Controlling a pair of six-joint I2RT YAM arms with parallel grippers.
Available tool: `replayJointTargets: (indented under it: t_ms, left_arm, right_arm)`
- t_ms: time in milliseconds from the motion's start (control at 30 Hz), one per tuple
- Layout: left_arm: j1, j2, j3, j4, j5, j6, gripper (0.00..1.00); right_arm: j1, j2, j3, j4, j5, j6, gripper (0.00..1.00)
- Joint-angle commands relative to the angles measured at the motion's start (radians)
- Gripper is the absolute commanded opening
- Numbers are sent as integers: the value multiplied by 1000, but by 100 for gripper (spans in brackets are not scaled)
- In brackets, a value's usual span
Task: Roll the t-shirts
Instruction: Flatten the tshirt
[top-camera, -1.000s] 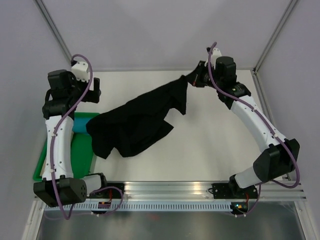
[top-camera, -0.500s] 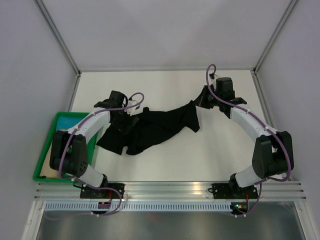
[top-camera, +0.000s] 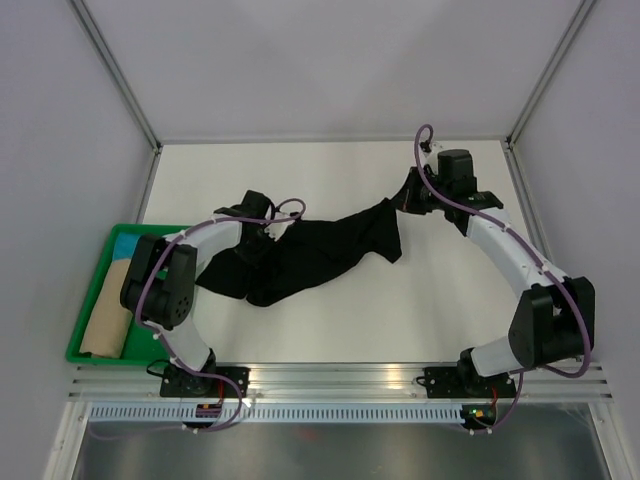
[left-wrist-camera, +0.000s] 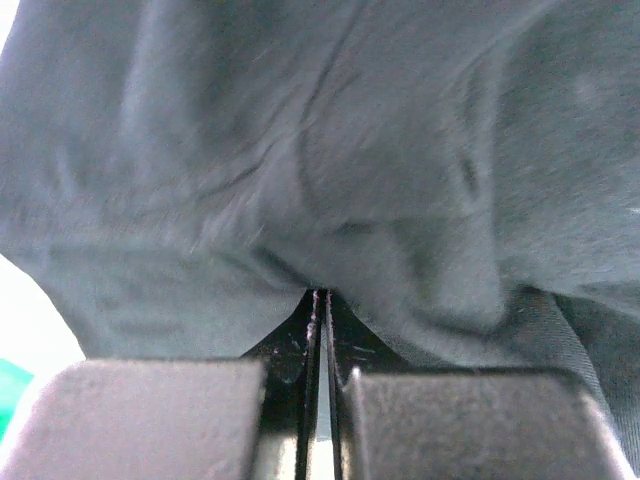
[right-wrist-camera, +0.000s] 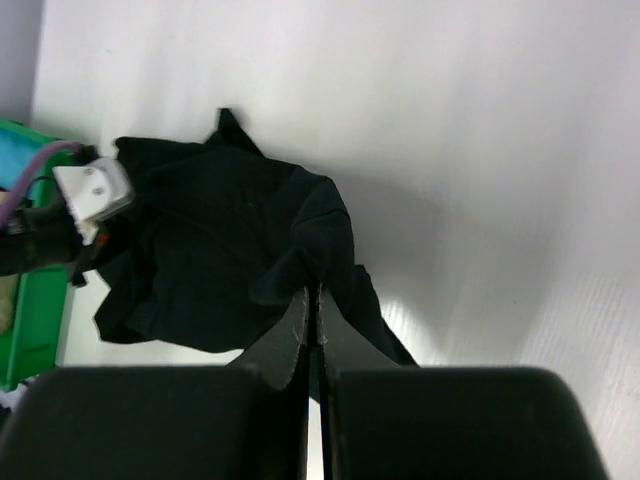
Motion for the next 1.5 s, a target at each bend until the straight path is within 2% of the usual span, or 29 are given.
replayJointTargets:
  t_ms: [0,133,300,467,600,767,867,900,967,1033,1133,1167,1233,1333,1467]
  left_arm:
    - [13,-75,26,86,-87,-18,2]
    - [40,-222,162,73,-168,6,2]
    - [54,-356,452,-24,-231,60,2]
    - [57,-443,702,-50,-312,103,2]
    - [60,-426,876,-49,-335,129,2]
    - [60,-308,972,-17,-279,144,2]
    - [59,-164,1012,2,-225,117,2]
    - [59,-64,1031,7,-210,97,2]
    - [59,39,1092,19,-203,78,2]
    - [57,217,1146,31,-206,52,4]
    - [28,401,1222,27,-261,75,49]
    - [17,420,1218,20,-278,86,70]
    - [-15,427,1195,-12,-291,101,78]
    - [-61,315,1014,-47,-236,72,80]
    - [-136,15,775,-136,-127,26,78]
  right_arm:
    - [4,-128,146,-33,-57,-99,0]
    - [49,-213,265,-104,-100,-185,0]
    - [86,-337,372,-77,-192,-173,0]
    - [86,-423,414,-18,-306,-72,0]
    - [86,-457,369,118,-387,57,0]
    - [84,-429,270,140,-351,155,0]
    - [84,-374,180,106,-292,175,0]
    - [84,-362,153,95,-245,176,0]
    - [80,-323,62,92,-186,186,0]
    - [74,-279,-9,149,-145,225,0]
    - [61,-210,-121,221,-85,259,0]
    - [61,-193,-146,223,-68,255,0]
    - [55,-146,-158,236,-19,241,0]
    - [50,-104,-174,236,15,227,0]
    - [46,-87,-216,239,50,204,1]
